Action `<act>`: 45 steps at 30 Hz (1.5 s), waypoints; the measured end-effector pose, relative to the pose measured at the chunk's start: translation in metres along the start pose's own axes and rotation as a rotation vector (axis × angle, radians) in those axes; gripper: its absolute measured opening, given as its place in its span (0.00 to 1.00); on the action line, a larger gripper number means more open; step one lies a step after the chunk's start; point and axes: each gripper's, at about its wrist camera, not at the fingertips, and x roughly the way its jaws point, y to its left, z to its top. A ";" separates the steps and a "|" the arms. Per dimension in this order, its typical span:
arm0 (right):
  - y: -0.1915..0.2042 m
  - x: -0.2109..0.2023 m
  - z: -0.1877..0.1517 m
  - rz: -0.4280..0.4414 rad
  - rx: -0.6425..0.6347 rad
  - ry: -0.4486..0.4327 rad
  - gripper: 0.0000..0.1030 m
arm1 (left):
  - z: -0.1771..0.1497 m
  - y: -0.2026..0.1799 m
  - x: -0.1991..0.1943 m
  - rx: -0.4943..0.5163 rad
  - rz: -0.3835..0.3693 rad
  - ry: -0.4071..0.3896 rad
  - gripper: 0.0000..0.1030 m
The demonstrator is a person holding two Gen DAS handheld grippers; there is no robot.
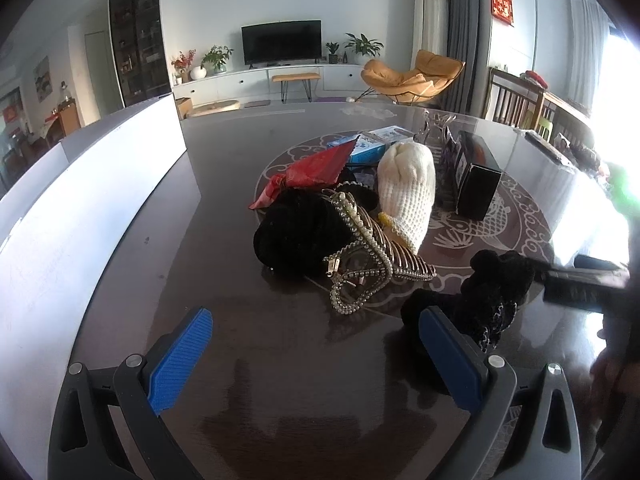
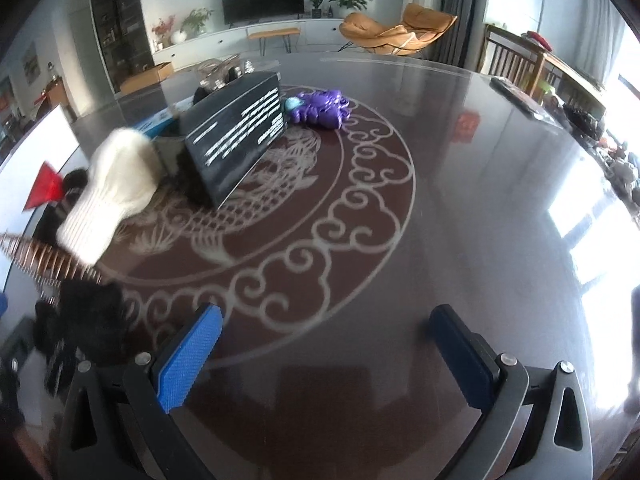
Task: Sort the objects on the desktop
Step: 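Move the left tool toward the gold beaded hair clip in the pile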
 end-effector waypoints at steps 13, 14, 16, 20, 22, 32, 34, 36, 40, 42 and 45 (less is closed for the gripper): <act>0.002 -0.001 0.002 -0.012 0.013 -0.004 1.00 | -0.001 0.004 0.005 -0.024 -0.025 0.042 1.00; 0.002 -0.001 0.002 -0.012 0.013 -0.004 1.00 | -0.001 0.004 0.005 -0.026 -0.028 0.043 1.00; 0.002 0.000 0.002 -0.013 0.013 -0.004 1.00 | -0.001 0.003 0.005 -0.025 -0.031 0.044 1.00; 0.002 -0.001 0.002 -0.013 0.014 -0.004 1.00 | 0.000 0.002 0.006 -0.016 -0.027 0.045 1.00; 0.002 0.000 0.002 -0.013 0.014 -0.004 1.00 | 0.000 0.002 0.006 -0.015 -0.022 0.042 1.00; 0.002 -0.002 0.002 -0.013 0.014 -0.004 1.00 | -0.001 0.001 0.010 -0.008 -0.012 0.049 1.00; 0.002 -0.001 0.002 -0.013 0.014 -0.004 1.00 | -0.001 0.001 0.010 -0.007 -0.011 0.050 1.00; 0.002 -0.001 0.002 -0.013 0.014 -0.004 1.00 | -0.001 0.001 0.010 -0.010 -0.010 0.054 1.00; 0.002 -0.001 0.002 -0.013 0.014 -0.004 1.00 | -0.002 0.001 0.009 -0.012 -0.013 0.056 1.00; 0.002 -0.001 0.002 -0.014 0.014 -0.004 1.00 | -0.001 0.002 0.010 -0.016 -0.020 0.055 1.00; 0.002 -0.001 0.001 -0.014 0.015 -0.004 1.00 | -0.002 0.003 0.010 -0.024 -0.034 0.056 1.00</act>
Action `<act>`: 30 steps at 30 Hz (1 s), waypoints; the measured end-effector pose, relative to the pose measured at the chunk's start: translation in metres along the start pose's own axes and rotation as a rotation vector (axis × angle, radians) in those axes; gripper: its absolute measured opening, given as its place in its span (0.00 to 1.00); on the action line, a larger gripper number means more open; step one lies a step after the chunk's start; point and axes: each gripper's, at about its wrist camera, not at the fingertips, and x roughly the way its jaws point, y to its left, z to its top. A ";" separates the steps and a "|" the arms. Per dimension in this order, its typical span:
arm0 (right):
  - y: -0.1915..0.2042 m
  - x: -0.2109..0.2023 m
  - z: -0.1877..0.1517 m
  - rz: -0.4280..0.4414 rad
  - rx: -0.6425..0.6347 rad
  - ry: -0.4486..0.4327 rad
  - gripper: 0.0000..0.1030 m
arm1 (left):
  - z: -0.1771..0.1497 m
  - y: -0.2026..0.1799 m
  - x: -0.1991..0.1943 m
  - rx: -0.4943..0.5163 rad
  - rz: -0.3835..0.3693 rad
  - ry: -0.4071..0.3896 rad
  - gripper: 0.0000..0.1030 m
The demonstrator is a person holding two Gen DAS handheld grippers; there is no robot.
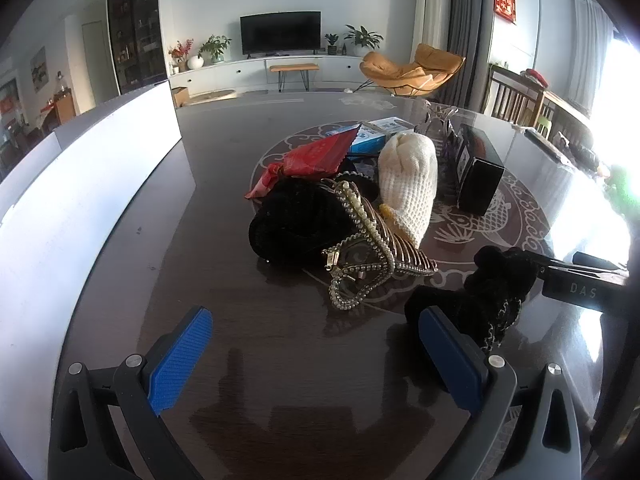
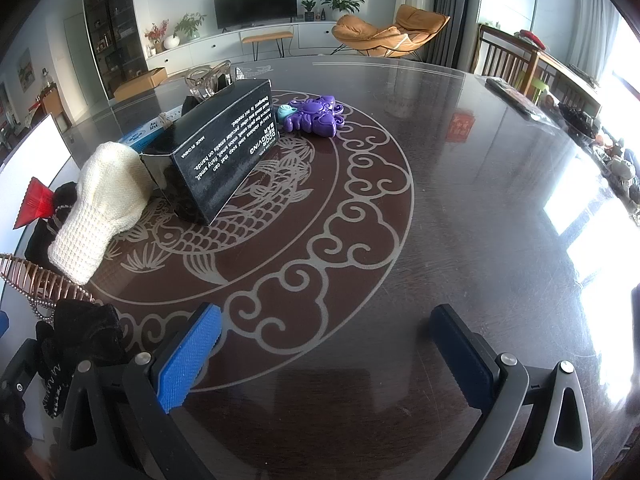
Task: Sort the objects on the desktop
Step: 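Move the left tool toward the gold beaded hair clip in the pile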
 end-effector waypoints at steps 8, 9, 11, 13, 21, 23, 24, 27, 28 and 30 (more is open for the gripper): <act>0.000 0.000 0.000 -0.001 0.001 0.000 1.00 | -0.001 -0.003 -0.002 0.006 -0.003 -0.003 1.00; 0.000 0.000 0.000 -0.001 0.001 0.000 1.00 | -0.001 -0.003 -0.002 0.005 -0.003 -0.003 1.00; 0.000 -0.001 0.000 -0.001 0.001 0.000 1.00 | -0.001 -0.003 -0.002 0.004 -0.003 -0.003 1.00; 0.000 0.000 0.000 -0.001 0.001 0.000 1.00 | -0.001 -0.003 -0.002 0.001 -0.005 -0.004 1.00; 0.001 -0.001 0.000 -0.001 0.001 0.000 1.00 | -0.001 0.000 -0.004 -0.007 -0.020 -0.012 1.00; 0.001 -0.001 0.000 -0.001 0.001 0.000 1.00 | -0.001 0.001 -0.003 -0.008 -0.022 -0.014 1.00; 0.001 -0.001 0.000 -0.001 0.001 0.000 1.00 | -0.001 0.002 -0.003 -0.009 -0.025 -0.014 1.00; 0.001 -0.001 0.000 -0.001 0.001 0.000 1.00 | -0.001 0.003 -0.003 -0.014 -0.037 -0.014 1.00; 0.001 -0.001 0.000 -0.001 0.001 0.000 1.00 | -0.001 0.003 -0.003 -0.016 -0.040 -0.013 1.00; 0.001 -0.001 0.000 -0.001 0.001 0.000 1.00 | -0.001 0.005 -0.002 -0.017 -0.050 -0.009 1.00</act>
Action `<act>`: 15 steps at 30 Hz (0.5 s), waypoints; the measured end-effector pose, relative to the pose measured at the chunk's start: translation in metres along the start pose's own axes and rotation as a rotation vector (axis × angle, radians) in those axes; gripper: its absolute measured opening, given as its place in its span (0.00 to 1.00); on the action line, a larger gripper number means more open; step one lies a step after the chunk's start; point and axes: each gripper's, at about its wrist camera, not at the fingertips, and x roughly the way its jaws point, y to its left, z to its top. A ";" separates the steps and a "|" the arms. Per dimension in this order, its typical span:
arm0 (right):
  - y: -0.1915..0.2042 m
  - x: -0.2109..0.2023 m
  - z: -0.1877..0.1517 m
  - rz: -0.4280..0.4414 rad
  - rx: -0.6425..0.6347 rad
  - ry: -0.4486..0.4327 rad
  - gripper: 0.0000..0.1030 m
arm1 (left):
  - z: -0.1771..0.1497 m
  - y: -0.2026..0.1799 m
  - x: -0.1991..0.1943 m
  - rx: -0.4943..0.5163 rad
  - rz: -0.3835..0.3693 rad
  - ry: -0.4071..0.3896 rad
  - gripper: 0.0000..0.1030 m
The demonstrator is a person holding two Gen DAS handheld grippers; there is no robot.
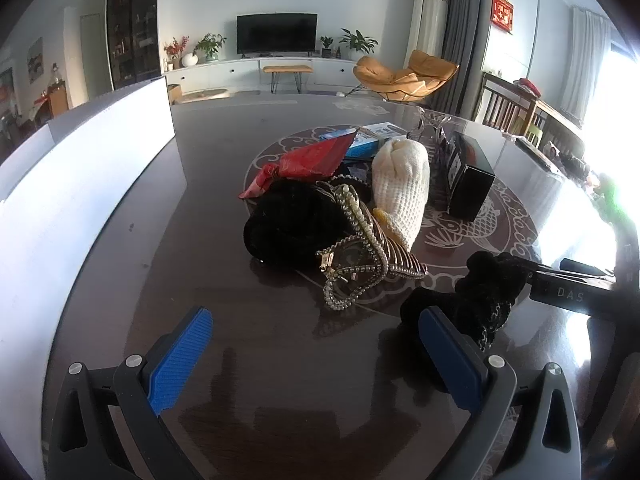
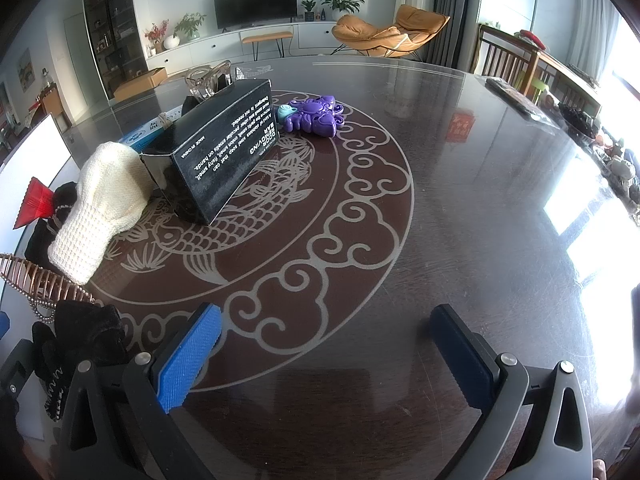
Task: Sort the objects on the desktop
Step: 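Move the left tool toward the gold beaded hair clip in the pile, then pull the gold beaded hair clip out of the pile with the left tool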
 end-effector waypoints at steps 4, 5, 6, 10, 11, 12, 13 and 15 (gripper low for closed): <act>0.000 0.000 0.000 0.000 0.000 0.000 1.00 | 0.000 0.008 0.002 -0.026 -0.029 0.021 1.00; 0.000 0.000 0.000 0.000 0.000 0.000 1.00 | 0.000 0.010 0.003 -0.032 -0.036 0.034 1.00; 0.000 0.000 0.000 0.000 0.000 0.000 1.00 | 0.001 0.014 0.005 -0.041 -0.046 0.054 1.00; 0.000 0.000 0.000 0.000 0.000 0.000 1.00 | 0.008 0.010 0.003 -0.025 -0.044 0.062 1.00; 0.000 -0.001 0.000 0.000 0.000 0.000 1.00 | 0.011 0.008 0.003 -0.021 -0.041 0.057 1.00; 0.000 0.000 0.000 0.000 0.000 0.000 1.00 | 0.017 0.003 0.002 -0.030 -0.036 0.049 1.00; 0.000 0.001 0.000 0.000 0.000 0.000 1.00 | 0.023 0.000 0.004 -0.043 -0.034 0.047 1.00; 0.000 0.001 0.000 0.000 0.000 0.000 1.00 | 0.035 -0.004 0.014 -0.084 -0.033 0.062 1.00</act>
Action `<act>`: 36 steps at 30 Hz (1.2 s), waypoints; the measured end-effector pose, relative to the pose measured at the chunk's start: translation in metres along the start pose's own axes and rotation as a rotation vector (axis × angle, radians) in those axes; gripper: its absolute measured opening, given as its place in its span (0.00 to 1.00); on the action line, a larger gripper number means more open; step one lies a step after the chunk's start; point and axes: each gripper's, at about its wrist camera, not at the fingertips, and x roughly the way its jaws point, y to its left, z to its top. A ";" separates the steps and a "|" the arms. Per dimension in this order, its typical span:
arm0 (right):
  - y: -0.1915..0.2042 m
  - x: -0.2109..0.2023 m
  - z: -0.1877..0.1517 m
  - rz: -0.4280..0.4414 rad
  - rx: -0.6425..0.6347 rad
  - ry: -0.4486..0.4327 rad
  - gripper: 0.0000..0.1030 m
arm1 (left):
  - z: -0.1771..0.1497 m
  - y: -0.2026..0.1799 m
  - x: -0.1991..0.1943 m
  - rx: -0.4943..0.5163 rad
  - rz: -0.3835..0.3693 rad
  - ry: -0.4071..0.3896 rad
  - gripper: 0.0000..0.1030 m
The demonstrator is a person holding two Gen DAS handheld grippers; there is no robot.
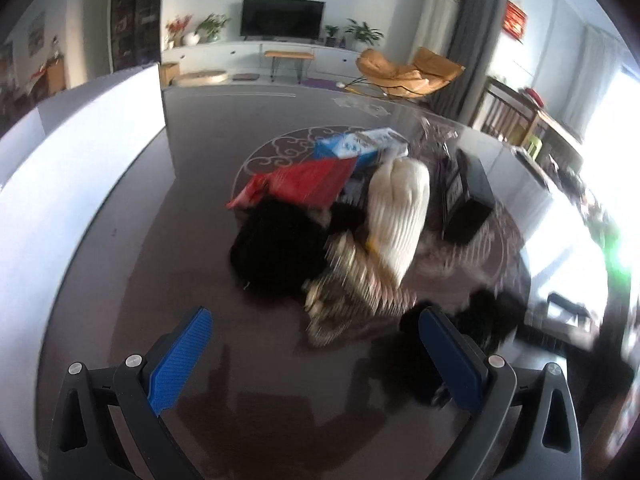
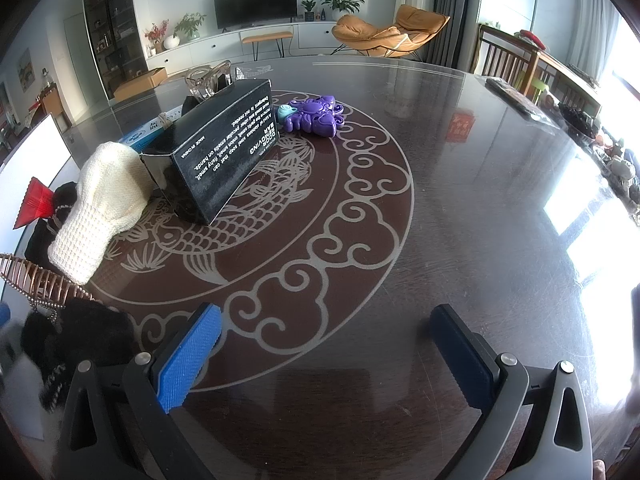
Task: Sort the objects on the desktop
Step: 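Pull the gold beaded hair clip out of the pile with the left tool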
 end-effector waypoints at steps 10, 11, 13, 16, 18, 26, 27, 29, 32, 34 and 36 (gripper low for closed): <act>0.000 -0.001 0.000 0.000 0.000 0.000 1.00 | 0.012 0.014 0.020 -0.008 0.139 0.022 1.00; 0.000 0.000 0.000 0.000 0.000 0.000 1.00 | 0.011 0.020 0.016 -0.015 0.144 0.020 1.00; 0.000 -0.001 0.000 0.000 0.000 0.000 1.00 | 0.007 0.038 0.009 -0.031 0.157 0.019 1.00; 0.000 0.000 0.000 0.000 0.000 0.000 1.00 | 0.000 0.063 -0.001 -0.050 0.183 0.018 1.00; 0.000 -0.001 0.000 -0.001 0.001 0.000 1.00 | -0.007 0.078 -0.008 -0.070 0.182 0.020 1.00; 0.000 -0.001 0.000 -0.003 0.002 0.000 1.00 | -0.026 0.092 -0.022 -0.066 0.060 0.056 1.00; 0.000 -0.001 0.000 -0.003 0.002 0.000 1.00 | -0.026 0.092 -0.027 -0.056 0.040 0.054 1.00; 0.000 -0.001 0.000 -0.003 0.002 0.000 1.00 | -0.025 0.090 -0.033 -0.029 0.013 0.046 1.00; 0.000 -0.001 0.000 -0.003 0.002 0.000 1.00 | -0.019 0.084 -0.036 0.051 -0.017 0.055 1.00; 0.000 -0.001 0.000 -0.003 0.002 0.000 1.00 | -0.015 0.077 -0.032 0.117 -0.018 0.073 1.00; 0.000 -0.001 0.000 -0.003 0.002 0.000 1.00 | -0.011 0.073 -0.024 0.153 0.000 0.093 1.00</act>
